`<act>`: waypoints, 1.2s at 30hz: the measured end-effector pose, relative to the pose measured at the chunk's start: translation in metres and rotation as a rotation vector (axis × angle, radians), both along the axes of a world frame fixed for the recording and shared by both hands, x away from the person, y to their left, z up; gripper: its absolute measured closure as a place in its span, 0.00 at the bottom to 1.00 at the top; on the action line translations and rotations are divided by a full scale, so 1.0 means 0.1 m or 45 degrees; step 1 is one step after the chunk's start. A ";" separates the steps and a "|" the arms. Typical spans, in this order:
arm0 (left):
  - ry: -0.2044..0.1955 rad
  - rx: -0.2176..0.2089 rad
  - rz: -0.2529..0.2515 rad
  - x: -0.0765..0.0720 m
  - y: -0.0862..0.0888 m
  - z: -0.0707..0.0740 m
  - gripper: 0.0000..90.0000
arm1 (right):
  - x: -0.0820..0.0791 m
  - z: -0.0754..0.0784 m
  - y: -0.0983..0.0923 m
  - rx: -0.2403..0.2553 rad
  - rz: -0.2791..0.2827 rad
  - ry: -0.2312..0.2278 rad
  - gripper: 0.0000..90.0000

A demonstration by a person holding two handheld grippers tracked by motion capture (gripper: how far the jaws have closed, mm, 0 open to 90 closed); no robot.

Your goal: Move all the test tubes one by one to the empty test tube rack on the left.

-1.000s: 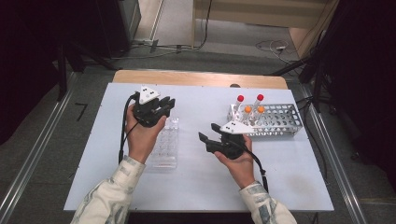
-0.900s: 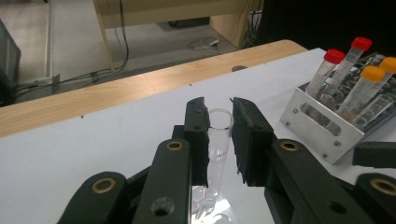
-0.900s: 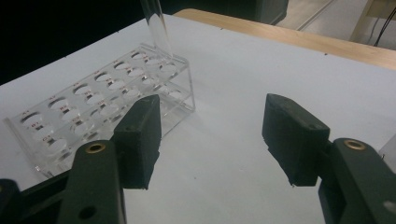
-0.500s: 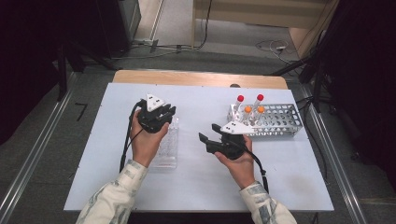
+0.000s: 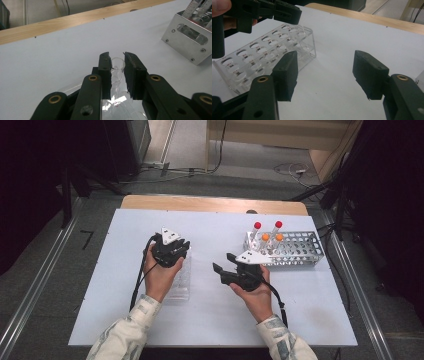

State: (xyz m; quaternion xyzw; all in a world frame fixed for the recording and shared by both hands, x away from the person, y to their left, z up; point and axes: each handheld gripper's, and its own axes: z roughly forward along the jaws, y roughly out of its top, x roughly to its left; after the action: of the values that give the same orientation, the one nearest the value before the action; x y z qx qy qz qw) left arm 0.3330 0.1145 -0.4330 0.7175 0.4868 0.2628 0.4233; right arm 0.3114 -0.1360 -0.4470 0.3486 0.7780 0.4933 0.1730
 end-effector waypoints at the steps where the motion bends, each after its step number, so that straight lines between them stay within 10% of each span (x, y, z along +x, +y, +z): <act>1: 0.001 -0.020 -0.001 0.00 0.00 0.00 0.81 | 0.00 0.00 0.00 0.001 0.001 -0.002 0.40; 11: 0.017 -0.204 -0.031 -0.07 0.08 0.11 0.44 | 0.00 0.02 -0.06 -0.005 -0.013 -0.009 0.39; 17: 0.021 -0.219 -0.054 -0.18 0.12 0.16 0.26 | -0.02 0.03 -0.23 -0.005 -0.047 -0.010 0.36; 36: 0.035 -0.274 -0.089 -0.34 0.18 0.11 0.22 | -0.01 0.06 -0.81 -0.001 -0.195 -0.015 0.25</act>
State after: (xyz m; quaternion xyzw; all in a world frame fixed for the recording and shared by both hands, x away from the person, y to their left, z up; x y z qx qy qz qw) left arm 0.2989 0.1328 -0.4224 0.6881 0.4927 0.1841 0.4999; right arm 0.3102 -0.2175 -0.4414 0.4041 0.7481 0.4805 0.2150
